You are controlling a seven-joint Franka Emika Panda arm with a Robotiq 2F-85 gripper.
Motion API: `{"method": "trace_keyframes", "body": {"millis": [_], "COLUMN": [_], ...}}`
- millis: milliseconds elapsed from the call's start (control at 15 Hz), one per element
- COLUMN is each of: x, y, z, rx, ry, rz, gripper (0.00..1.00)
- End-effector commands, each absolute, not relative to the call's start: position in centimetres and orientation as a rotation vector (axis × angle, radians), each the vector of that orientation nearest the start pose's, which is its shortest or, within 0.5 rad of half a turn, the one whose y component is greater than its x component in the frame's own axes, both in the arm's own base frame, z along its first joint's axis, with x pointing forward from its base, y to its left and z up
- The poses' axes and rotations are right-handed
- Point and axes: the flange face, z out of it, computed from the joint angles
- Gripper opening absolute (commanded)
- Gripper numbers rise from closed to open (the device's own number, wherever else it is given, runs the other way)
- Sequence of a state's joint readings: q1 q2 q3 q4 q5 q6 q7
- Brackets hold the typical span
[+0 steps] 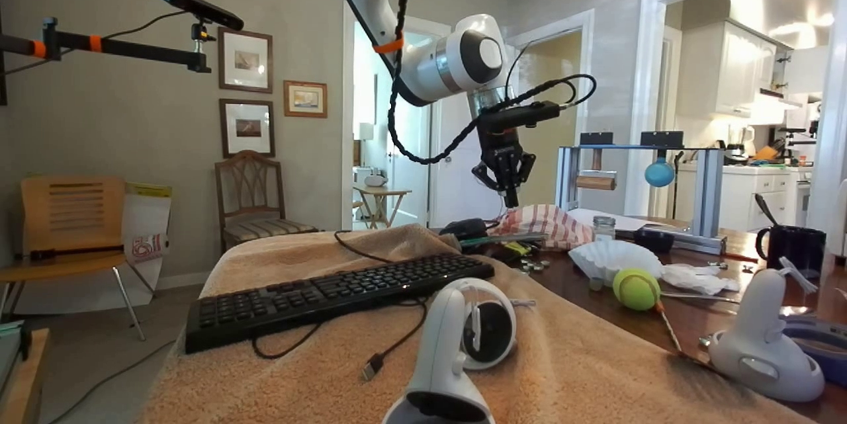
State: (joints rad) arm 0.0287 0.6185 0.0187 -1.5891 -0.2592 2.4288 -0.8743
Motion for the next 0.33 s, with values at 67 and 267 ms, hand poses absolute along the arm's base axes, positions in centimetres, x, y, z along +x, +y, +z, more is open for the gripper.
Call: {"method": "trace_keyframes", "body": {"millis": [67,267], "x": [71.97,71.99], "y": [2.68,2.73], "z": [28.79,29.01], "rx": [-2.883,-2.883], "ry": [-1.722,-1.724], "rz": [-0.226,-0.231], "gripper": [0.25,0.42]}}
